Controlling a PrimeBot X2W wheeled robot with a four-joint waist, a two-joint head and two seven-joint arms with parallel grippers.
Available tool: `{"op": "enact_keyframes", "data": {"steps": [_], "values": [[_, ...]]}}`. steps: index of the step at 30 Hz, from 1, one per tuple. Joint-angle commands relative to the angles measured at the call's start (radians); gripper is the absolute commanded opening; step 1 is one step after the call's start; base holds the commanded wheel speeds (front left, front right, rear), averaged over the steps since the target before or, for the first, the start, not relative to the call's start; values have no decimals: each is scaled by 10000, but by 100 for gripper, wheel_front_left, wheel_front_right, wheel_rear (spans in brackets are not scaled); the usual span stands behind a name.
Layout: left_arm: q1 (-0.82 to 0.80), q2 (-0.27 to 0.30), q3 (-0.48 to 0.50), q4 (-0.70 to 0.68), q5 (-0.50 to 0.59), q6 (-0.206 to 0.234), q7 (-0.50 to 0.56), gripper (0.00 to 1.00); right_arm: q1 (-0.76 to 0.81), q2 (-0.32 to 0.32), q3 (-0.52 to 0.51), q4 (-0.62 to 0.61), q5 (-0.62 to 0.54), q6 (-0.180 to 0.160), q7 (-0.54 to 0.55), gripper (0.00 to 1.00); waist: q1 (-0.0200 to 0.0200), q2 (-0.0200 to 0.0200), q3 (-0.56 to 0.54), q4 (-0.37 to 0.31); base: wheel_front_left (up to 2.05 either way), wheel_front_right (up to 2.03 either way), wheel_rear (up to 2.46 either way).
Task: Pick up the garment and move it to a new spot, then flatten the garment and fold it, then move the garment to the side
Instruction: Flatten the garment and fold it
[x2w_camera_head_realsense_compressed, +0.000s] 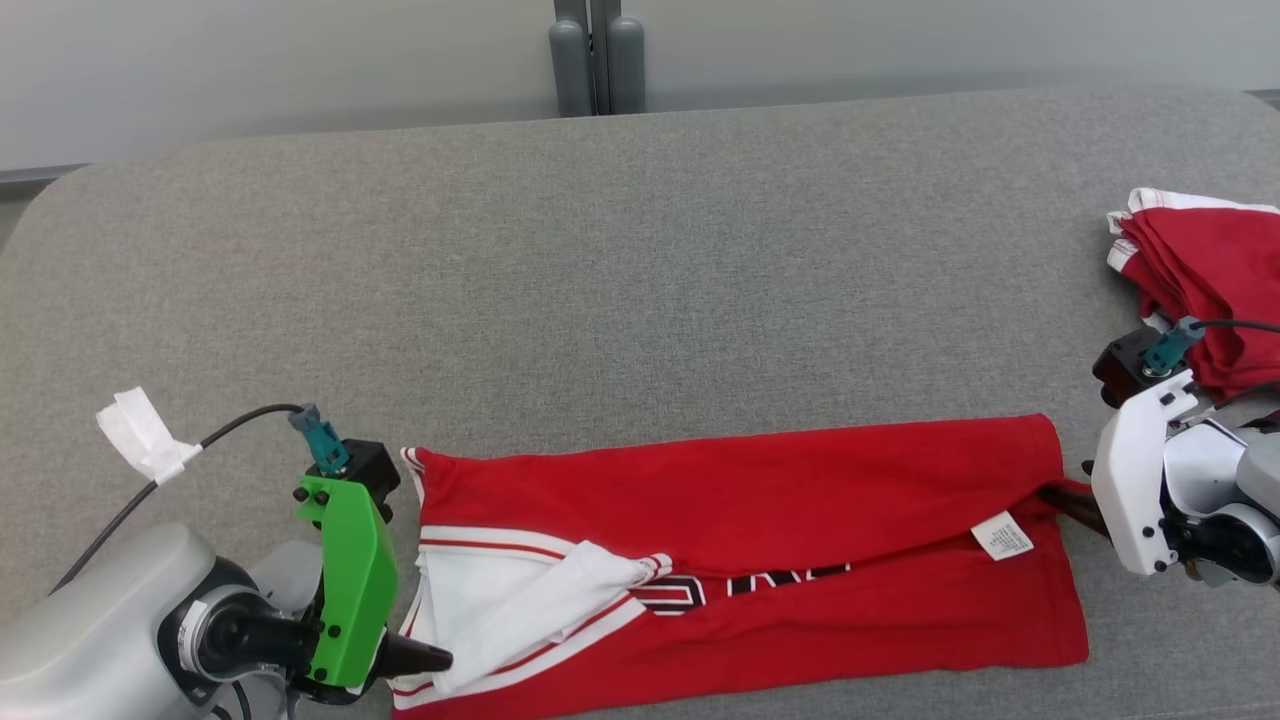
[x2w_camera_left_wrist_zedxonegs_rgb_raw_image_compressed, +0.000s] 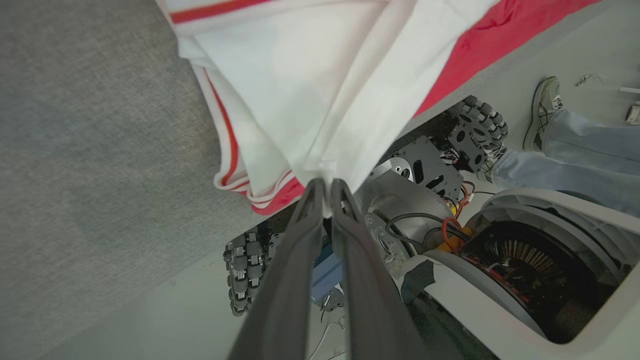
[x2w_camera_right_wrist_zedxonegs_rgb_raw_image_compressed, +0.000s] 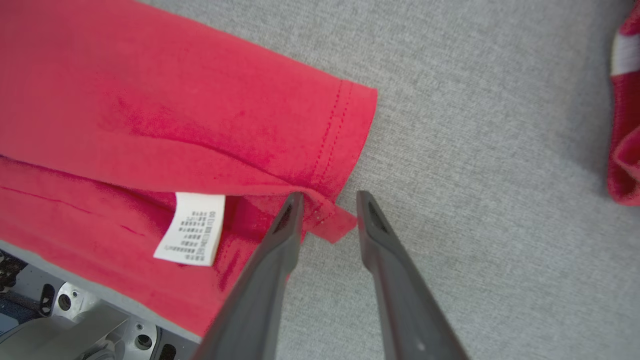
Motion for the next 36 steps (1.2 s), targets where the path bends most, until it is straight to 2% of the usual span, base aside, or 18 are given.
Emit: {"op": "enact_keyframes", "data": {"steps": [1,7,12,15,18,22,26,30,33,36], "values": [[188,-59,1,103,39,-64,-52,100,-102,41,62,-11,78,-10,-45,100,1,0,-61,-36,0,0,0],[209,-155,68,416,187,-180,-400,100,-157,32,227,-224,383,-10,-235,100,1,0,-411,-96,0,0,0],[29,24,315,372,548,-329,-1038,100,-168,-112,-49,-508,884,-10,-1056,100,1,0,-770,-63,0,0,0],[-137,133,680,282,1161,-408,-2180,100,-258,-246,-414,-749,941,-10,-2015,100,1,0,-956,-49,0,0,0],[-57,188,1126,280,1714,-245,-3589,100,-205,-266,-826,-972,792,-10,-3233,100,1,0,-1089,-35,0,0,0],[235,308,1797,111,2450,178,-5638,100,142,-293,-1365,-810,331,-10,-4776,100,1,0,-1169,-35,0,0,0],[717,348,2381,-68,3327,934,-7839,100,625,-138,-2368,-416,34,-10,-6308,100,1,0,-1248,-2,0,0,0],[1429,295,2901,-238,3824,1719,-9801,100,1376,245,-3916,60,-499,-10,-6658,100,1,0,-1320,17,0,0,0],[2180,177,3233,-383,3912,2231,-11068,100,2307,783,-5877,-109,-1394,-6,-6659,100,1,0,-1402,42,0,0,0],[2894,-41,3561,-636,3807,2627,-11859,100,3508,1396,-7360,-616,-2494,-4,-6664,100,1,0,-1504,70,0,0,0]]}}
